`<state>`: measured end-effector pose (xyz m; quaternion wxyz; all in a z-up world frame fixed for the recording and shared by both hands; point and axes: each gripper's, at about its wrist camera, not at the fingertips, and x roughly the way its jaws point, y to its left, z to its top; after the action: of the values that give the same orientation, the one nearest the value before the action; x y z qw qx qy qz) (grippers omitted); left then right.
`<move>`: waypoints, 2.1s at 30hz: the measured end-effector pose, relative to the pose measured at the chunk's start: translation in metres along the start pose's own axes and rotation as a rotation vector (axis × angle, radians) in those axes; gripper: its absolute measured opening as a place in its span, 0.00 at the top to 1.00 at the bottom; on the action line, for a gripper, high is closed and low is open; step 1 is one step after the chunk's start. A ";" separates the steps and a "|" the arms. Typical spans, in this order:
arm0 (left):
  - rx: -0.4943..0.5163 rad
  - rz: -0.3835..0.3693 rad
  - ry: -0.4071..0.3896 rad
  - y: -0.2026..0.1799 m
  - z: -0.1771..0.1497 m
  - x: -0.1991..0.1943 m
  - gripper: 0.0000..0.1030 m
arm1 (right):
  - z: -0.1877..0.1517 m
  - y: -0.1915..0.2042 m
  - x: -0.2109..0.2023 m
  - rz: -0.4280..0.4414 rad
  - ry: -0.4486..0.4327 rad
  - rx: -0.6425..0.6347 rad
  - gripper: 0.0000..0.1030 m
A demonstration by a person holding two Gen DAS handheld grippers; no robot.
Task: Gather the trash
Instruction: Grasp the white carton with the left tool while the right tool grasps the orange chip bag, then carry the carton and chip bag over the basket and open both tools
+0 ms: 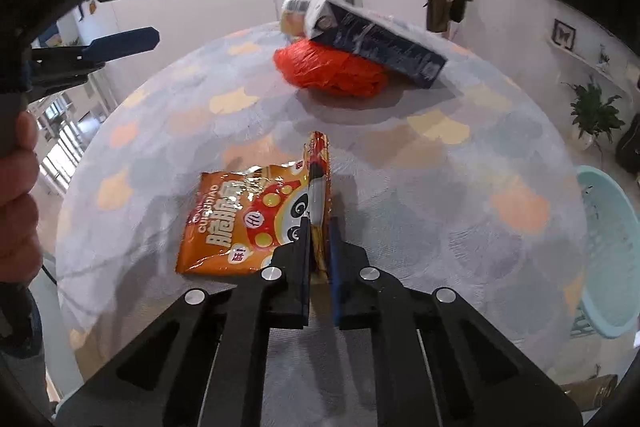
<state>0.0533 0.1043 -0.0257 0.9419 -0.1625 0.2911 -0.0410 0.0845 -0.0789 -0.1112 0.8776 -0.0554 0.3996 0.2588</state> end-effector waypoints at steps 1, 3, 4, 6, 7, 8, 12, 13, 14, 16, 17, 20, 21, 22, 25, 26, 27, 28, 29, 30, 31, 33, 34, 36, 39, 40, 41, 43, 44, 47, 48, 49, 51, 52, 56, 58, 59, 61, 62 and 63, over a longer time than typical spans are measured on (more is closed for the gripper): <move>0.020 -0.009 0.006 -0.003 0.004 0.006 0.32 | 0.001 -0.002 -0.002 -0.008 -0.007 0.006 0.94; 0.066 -0.028 0.023 -0.011 0.013 0.019 0.31 | 0.005 -0.013 -0.005 -0.023 -0.028 0.029 0.95; 0.084 -0.034 0.028 -0.015 0.017 0.025 0.30 | 0.007 -0.019 -0.006 -0.031 -0.035 0.040 0.95; 0.141 -0.057 0.059 -0.025 0.026 0.043 0.30 | 0.011 -0.034 -0.009 -0.049 -0.048 0.068 0.95; 0.166 -0.062 0.073 -0.029 0.029 0.052 0.28 | 0.014 -0.044 -0.010 -0.062 -0.053 0.086 0.95; 0.194 -0.061 0.084 -0.033 0.031 0.059 0.26 | 0.015 -0.050 -0.011 -0.069 -0.057 0.097 0.94; 0.286 -0.031 0.143 -0.041 0.039 0.097 0.21 | 0.019 -0.077 -0.015 -0.104 -0.060 0.133 0.95; 0.294 -0.026 0.156 -0.041 0.040 0.103 0.20 | 0.019 -0.084 -0.016 -0.111 -0.060 0.146 0.95; 0.305 -0.020 0.169 -0.042 0.040 0.110 0.20 | 0.019 -0.092 -0.016 -0.113 -0.060 0.163 0.95; 0.328 -0.034 0.184 -0.038 0.039 0.121 0.20 | 0.020 -0.099 -0.016 -0.107 -0.057 0.178 0.94; 0.322 -0.039 0.189 -0.036 0.039 0.126 0.20 | 0.020 -0.101 -0.016 -0.103 -0.054 0.176 0.94; 0.294 -0.061 0.198 -0.029 0.040 0.132 0.24 | 0.021 -0.098 -0.015 -0.106 -0.055 0.147 0.94; 0.286 -0.076 0.195 -0.028 0.040 0.131 0.31 | 0.020 -0.097 -0.014 -0.105 -0.053 0.146 0.94; 0.277 -0.090 0.196 -0.027 0.040 0.131 0.34 | 0.020 -0.097 -0.012 -0.101 -0.047 0.148 0.94; 0.263 -0.109 0.167 -0.027 0.035 0.122 0.37 | 0.020 -0.097 -0.006 -0.090 -0.033 0.168 0.94; 0.257 -0.115 0.149 -0.026 0.034 0.116 0.37 | 0.019 -0.098 -0.004 -0.079 -0.029 0.181 0.94; 0.246 -0.123 0.134 -0.026 0.033 0.108 0.37 | 0.019 -0.099 -0.003 -0.072 -0.028 0.190 0.94; 0.239 -0.126 0.124 -0.026 0.034 0.102 0.38 | 0.019 -0.099 -0.003 -0.069 -0.028 0.195 0.94; 0.237 -0.125 0.111 -0.026 0.033 0.094 0.38 | 0.020 -0.097 -0.003 -0.068 -0.029 0.197 0.94; 0.242 -0.115 0.094 -0.026 0.031 0.083 0.38 | 0.020 -0.097 -0.003 -0.065 -0.029 0.200 0.94; 0.245 -0.106 0.083 -0.029 0.031 0.076 0.38 | 0.020 -0.095 -0.003 -0.063 -0.030 0.200 0.94; 0.241 -0.075 0.059 -0.028 0.025 0.056 0.38 | 0.020 -0.093 -0.004 -0.060 -0.034 0.202 0.94; 0.233 -0.061 0.049 -0.027 0.022 0.047 0.38 | 0.020 -0.092 -0.005 -0.059 -0.037 0.203 0.94; 0.214 -0.040 0.034 -0.021 0.015 0.029 0.38 | 0.020 -0.090 -0.007 -0.058 -0.044 0.203 0.95; 0.188 0.013 0.028 -0.011 -0.007 0.000 0.37 | 0.019 -0.089 -0.009 -0.062 -0.044 0.218 0.94; 0.179 0.022 0.034 -0.009 -0.013 -0.005 0.37 | 0.018 -0.090 -0.009 -0.066 -0.042 0.228 0.94; 0.171 0.036 0.044 -0.005 -0.023 -0.012 0.37 | 0.017 -0.090 -0.010 -0.069 -0.037 0.241 0.94; 0.167 0.064 0.058 -0.001 -0.040 -0.022 0.42 | 0.015 -0.091 -0.011 -0.079 -0.032 0.262 0.94; 0.171 0.069 0.074 -0.001 -0.047 -0.023 0.44 | 0.014 -0.092 -0.012 -0.080 -0.031 0.269 0.94; 0.178 0.032 0.135 -0.002 -0.067 -0.025 0.43 | 0.010 -0.090 -0.012 -0.082 -0.020 0.275 0.94; 0.179 0.017 0.152 -0.002 -0.071 -0.024 0.43 | 0.009 -0.089 -0.012 -0.083 -0.017 0.274 0.94; 0.180 0.001 0.172 -0.004 -0.075 -0.022 0.43 | 0.008 -0.087 -0.013 -0.084 -0.011 0.271 0.94; 0.191 -0.019 0.204 -0.007 -0.077 -0.016 0.43 | 0.007 -0.082 -0.014 -0.081 -0.004 0.267 0.94; 0.197 -0.022 0.210 -0.009 -0.080 -0.016 0.41 | 0.006 -0.079 -0.016 -0.080 0.000 0.259 0.94; 0.254 0.013 0.244 -0.021 -0.079 -0.003 0.35 | 0.000 -0.070 -0.021 -0.081 0.019 0.238 0.94; 0.306 0.070 0.235 -0.026 -0.076 0.007 0.29 | -0.004 -0.068 -0.023 -0.079 0.029 0.228 0.92; 0.321 0.096 0.230 -0.029 -0.076 0.011 0.28 | -0.007 -0.067 -0.024 -0.071 0.041 0.223 0.90; 0.317 0.102 0.272 -0.028 -0.075 0.024 0.27 | -0.012 -0.065 -0.025 -0.049 0.058 0.206 0.90; 0.303 0.083 0.302 -0.027 -0.075 0.030 0.27 | -0.014 -0.062 -0.027 -0.035 0.060 0.184 0.89; 0.292 0.070 0.319 -0.027 -0.075 0.035 0.27 | -0.016 -0.061 -0.028 -0.027 0.059 0.170 0.87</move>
<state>0.0406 0.0517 -0.0945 0.8983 -0.0054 0.4328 -0.0751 0.0891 -0.1474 -0.1079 0.8704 0.0063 0.4451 0.2103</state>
